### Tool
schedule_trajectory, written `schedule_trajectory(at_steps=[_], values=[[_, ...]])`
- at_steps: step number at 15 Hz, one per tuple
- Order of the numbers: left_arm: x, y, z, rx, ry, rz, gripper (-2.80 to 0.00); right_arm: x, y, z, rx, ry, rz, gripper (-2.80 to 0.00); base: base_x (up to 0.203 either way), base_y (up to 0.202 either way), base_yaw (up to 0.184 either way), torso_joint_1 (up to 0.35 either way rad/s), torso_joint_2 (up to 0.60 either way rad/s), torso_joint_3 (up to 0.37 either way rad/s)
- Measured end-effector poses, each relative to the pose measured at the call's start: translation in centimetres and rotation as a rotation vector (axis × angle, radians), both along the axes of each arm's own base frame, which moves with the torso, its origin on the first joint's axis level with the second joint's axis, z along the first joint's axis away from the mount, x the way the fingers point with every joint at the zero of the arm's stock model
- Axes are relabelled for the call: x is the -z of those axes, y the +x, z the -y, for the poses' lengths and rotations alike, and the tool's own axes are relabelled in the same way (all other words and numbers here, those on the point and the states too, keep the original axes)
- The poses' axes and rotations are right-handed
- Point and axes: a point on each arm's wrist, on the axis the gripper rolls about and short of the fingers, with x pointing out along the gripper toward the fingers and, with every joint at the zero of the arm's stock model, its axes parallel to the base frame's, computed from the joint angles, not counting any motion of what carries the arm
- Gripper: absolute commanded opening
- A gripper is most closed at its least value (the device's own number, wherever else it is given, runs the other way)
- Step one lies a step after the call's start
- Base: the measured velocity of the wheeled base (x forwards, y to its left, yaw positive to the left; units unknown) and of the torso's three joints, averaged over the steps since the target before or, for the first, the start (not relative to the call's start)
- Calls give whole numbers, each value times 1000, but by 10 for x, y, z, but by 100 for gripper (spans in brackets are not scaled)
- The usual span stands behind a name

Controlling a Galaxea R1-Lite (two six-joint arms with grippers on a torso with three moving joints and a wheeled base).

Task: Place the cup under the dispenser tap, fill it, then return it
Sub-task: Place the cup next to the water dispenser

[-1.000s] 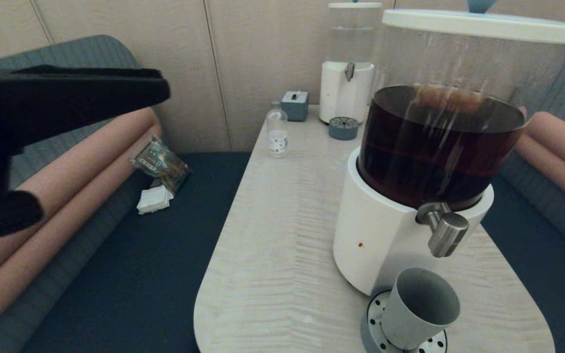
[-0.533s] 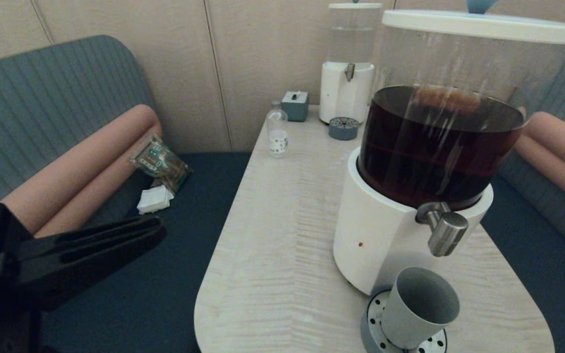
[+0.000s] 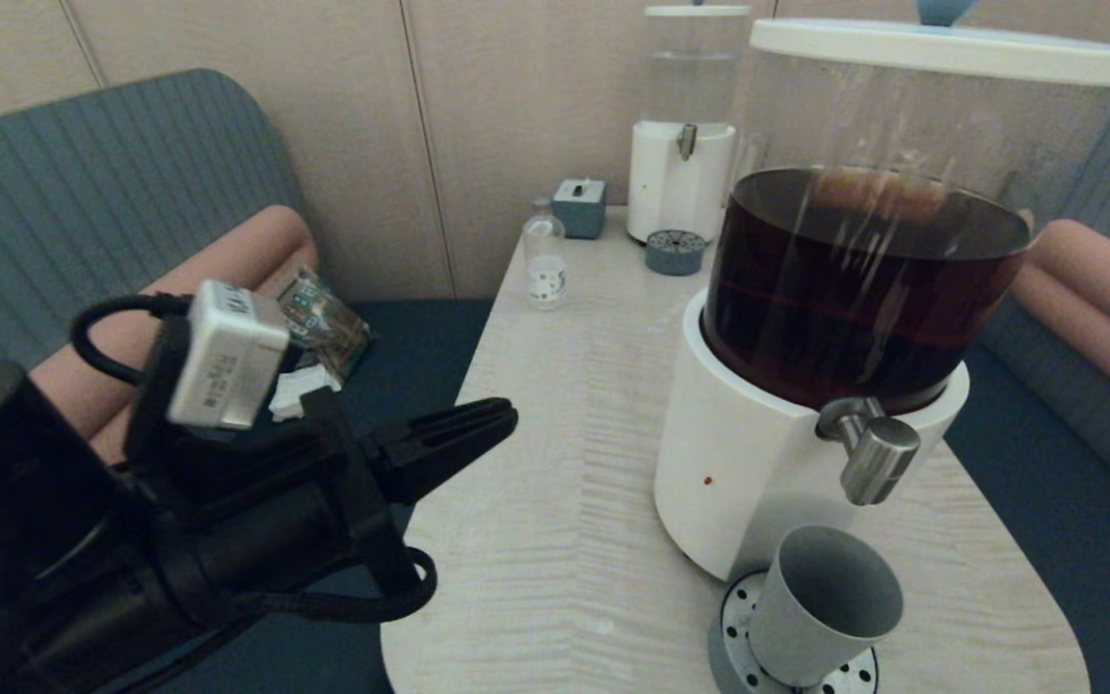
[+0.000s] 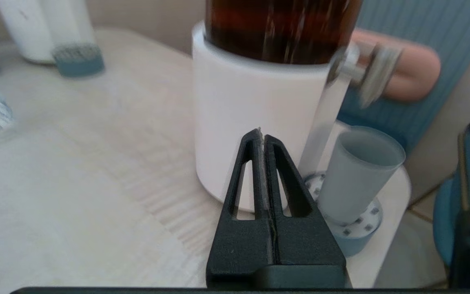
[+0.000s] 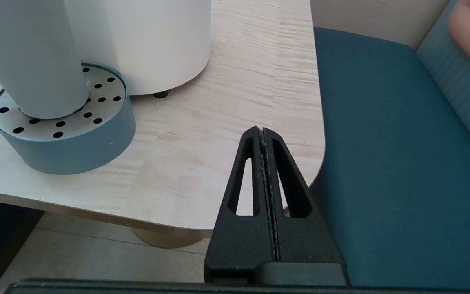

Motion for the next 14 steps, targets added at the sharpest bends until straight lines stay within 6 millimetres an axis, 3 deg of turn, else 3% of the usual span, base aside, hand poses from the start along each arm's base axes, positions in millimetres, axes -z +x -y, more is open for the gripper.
schedule_trajectory(at_steps=[7,14], values=[[48,29,24,133,74,-50,0,0,0,0,0,0,0,-280,0,0,0,0,0,0],[81,26,46,354,189,-92,0,0,0,0,0,0,0,-280,0,0,0,0,0,0]])
